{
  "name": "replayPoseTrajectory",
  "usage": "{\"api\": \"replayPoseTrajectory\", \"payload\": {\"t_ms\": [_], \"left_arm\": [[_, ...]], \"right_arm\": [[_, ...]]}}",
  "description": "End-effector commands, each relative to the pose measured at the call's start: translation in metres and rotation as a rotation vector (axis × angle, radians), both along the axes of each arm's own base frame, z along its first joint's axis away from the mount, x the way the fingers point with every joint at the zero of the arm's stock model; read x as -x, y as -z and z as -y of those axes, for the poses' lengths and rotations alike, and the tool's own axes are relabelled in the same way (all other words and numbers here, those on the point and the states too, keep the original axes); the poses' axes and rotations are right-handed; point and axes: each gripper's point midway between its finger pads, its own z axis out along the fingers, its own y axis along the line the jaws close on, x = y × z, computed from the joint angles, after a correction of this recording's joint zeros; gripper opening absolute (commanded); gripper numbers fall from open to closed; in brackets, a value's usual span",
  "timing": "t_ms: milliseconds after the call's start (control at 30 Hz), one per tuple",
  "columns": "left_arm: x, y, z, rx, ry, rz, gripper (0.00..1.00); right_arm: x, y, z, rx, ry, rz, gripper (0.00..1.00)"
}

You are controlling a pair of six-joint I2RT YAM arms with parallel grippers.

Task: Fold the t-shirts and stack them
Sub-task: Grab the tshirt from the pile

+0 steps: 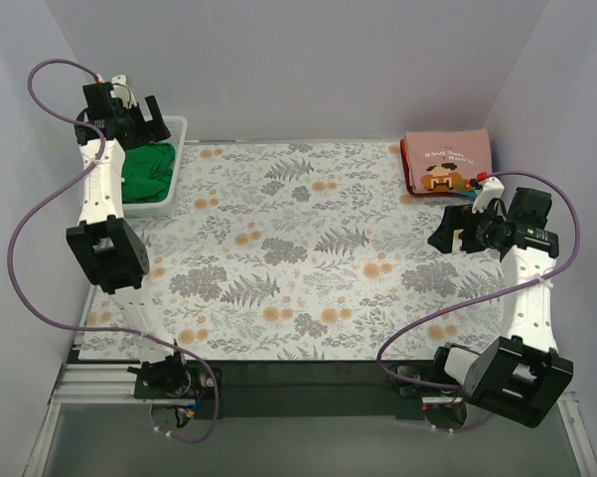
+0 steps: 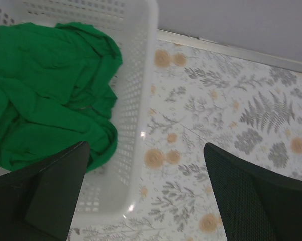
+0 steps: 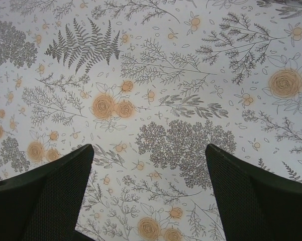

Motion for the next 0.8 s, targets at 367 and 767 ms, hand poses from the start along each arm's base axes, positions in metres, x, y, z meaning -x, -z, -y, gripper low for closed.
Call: {"api": "replayPoseTrajectory", "payload": {"t_ms": [367,767], "left_arm": [[-0.081,0.135,-0.102,-0.259,-0.182,-0.051,0.97],[-0.096,0.23,-0.115,-0.272,-0.157,-0.137,0.86]], "right_arm": [[-0.006,0.017,-0.018,-0.117,-0.085,-0.051,0.98],[-0.007,0.019,-0.008,-0.058,-0.07,-0.057,0.98]]}}
